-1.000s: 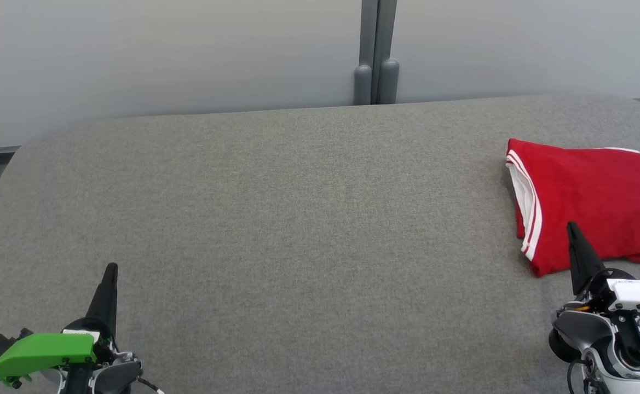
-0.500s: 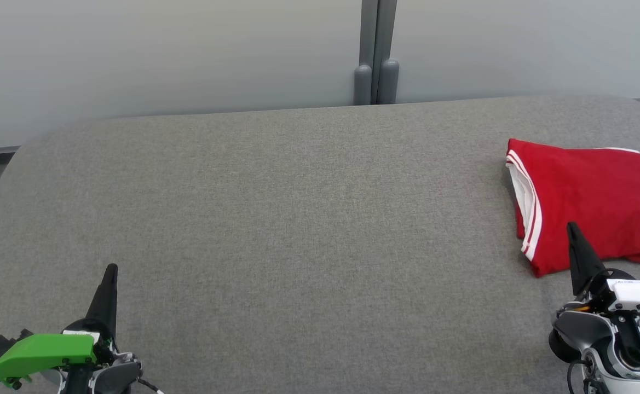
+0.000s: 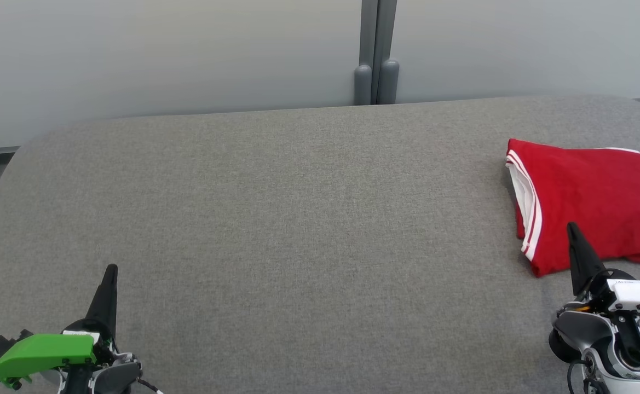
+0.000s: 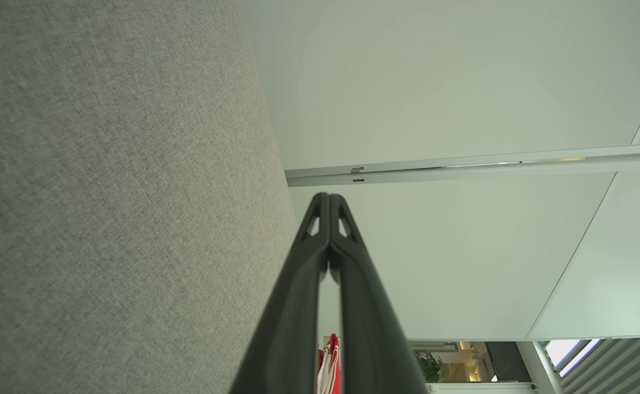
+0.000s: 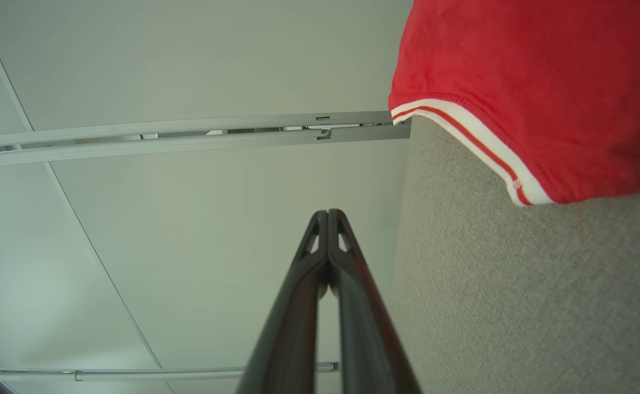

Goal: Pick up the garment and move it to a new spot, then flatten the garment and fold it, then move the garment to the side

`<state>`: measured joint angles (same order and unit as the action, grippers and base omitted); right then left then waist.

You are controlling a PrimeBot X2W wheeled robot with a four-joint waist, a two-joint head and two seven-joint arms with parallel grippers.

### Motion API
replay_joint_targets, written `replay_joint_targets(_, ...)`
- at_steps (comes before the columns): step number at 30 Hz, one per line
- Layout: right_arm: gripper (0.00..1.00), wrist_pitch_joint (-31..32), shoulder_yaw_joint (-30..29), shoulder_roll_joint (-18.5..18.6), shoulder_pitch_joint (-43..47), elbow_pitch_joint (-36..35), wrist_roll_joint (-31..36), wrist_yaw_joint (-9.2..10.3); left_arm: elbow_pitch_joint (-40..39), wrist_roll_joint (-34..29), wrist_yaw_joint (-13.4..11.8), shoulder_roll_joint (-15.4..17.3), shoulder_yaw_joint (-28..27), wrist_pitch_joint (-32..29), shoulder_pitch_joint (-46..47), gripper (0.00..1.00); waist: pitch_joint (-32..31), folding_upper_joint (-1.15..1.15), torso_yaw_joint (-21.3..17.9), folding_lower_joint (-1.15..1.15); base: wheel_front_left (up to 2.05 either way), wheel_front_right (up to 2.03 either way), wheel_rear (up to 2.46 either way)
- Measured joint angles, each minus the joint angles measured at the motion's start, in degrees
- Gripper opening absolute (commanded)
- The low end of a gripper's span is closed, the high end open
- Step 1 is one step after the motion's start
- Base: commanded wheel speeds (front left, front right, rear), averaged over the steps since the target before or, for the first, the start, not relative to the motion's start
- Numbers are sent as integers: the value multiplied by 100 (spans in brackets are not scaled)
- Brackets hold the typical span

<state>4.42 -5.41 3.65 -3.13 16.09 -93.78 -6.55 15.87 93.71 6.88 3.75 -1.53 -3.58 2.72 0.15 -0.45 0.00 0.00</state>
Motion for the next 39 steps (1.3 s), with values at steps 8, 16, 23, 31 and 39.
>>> replay_joint_targets(8,0,0,-2,-1,-1,3,0,-1,3,-1,10,0,-2,-5,1,0,0,0,0,0,0,0,0)
replay_joint_targets(16,0,0,-4,-2,-2,7,0,-1,7,0,10,-1,-3,-40,2,0,-1,0,0,0,0,0,0)
replay_joint_targets(23,0,0,-7,-3,-2,8,0,-1,9,0,10,-1,-4,-40,3,0,-1,0,0,0,0,0,0)
replay_joint_targets(31,0,0,-8,-3,-3,10,1,-1,13,0,11,-1,-5,-40,14,0,-1,0,0,0,0,0,0)
replay_joint_targets(39,0,1,-10,-4,-7,9,1,-18,14,0,11,-1,-9,-41,43,0,-1,0,0,0,0,0,0)
